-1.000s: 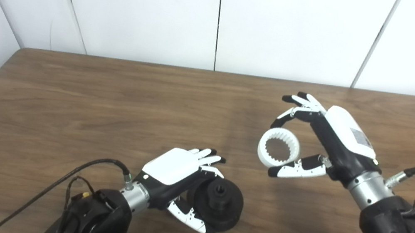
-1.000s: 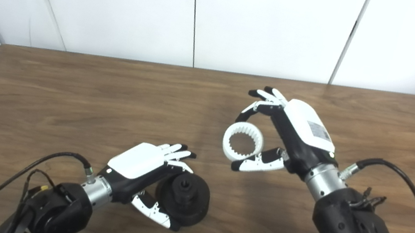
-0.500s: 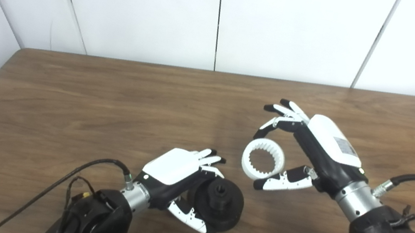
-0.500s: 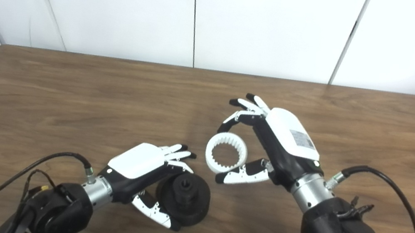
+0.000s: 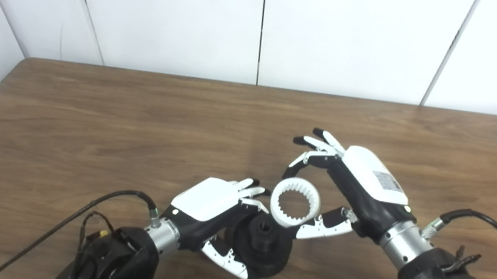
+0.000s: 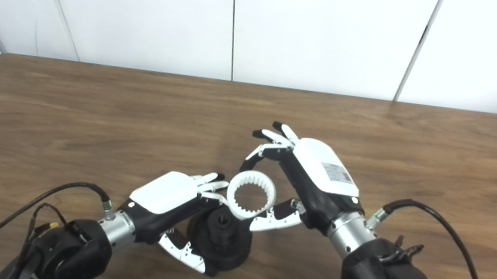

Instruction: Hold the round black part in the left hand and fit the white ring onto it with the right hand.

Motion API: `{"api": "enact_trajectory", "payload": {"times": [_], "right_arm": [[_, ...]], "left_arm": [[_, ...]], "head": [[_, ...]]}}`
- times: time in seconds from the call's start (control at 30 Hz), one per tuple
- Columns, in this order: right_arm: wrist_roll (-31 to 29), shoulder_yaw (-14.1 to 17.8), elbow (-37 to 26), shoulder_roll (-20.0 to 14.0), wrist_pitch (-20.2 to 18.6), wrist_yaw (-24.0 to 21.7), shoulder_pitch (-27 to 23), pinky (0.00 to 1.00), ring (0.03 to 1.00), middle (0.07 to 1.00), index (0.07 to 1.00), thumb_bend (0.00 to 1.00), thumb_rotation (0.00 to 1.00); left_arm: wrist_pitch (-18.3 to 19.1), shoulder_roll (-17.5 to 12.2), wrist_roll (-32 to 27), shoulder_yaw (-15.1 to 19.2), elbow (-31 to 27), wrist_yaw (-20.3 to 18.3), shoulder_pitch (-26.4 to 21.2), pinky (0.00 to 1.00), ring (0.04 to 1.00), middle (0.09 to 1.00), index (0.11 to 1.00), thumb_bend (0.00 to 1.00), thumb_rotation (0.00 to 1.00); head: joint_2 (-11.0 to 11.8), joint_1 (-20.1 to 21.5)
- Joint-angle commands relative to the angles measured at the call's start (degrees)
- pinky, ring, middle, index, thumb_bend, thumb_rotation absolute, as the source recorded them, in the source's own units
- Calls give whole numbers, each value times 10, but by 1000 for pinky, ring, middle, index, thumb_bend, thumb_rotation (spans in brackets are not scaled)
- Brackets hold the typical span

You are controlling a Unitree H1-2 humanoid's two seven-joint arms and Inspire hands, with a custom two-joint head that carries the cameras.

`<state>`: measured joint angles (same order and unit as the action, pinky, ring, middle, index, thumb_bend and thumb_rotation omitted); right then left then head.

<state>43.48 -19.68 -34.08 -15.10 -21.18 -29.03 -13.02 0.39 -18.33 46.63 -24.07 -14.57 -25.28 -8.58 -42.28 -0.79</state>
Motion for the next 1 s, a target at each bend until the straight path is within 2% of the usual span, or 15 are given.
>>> {"api": "enact_trajectory", "payload": {"times": [0.0,0.5,0.67,0.87,0.97], "right_arm": [[-3,-2,-1,6,27,10,-8,884,996,899,493,519,156],[-1,-30,24,33,46,14,4,951,1000,907,493,516,156],[4,-38,33,39,49,11,7,963,1000,915,494,514,158],[1,-39,40,40,58,12,10,966,1000,912,494,514,155],[-2,-35,43,39,59,14,13,963,1000,913,494,514,156]], "left_arm": [[-4,-3,0,-2,-12,-5,-7,944,1000,957,718,872,545],[-5,-4,4,-3,-15,-8,-8,973,1000,966,759,870,557],[-13,-4,1,-3,-11,0,-7,954,1000,958,786,867,541],[-10,-7,7,-6,-15,-7,-9,972,1000,960,804,866,577],[-8,-5,6,-4,-16,-6,-7,983,1000,960,793,867,558]], "head": [[-1,-2],[-3,-5],[-2,-5],[-2,-7],[-4,-5]]}}
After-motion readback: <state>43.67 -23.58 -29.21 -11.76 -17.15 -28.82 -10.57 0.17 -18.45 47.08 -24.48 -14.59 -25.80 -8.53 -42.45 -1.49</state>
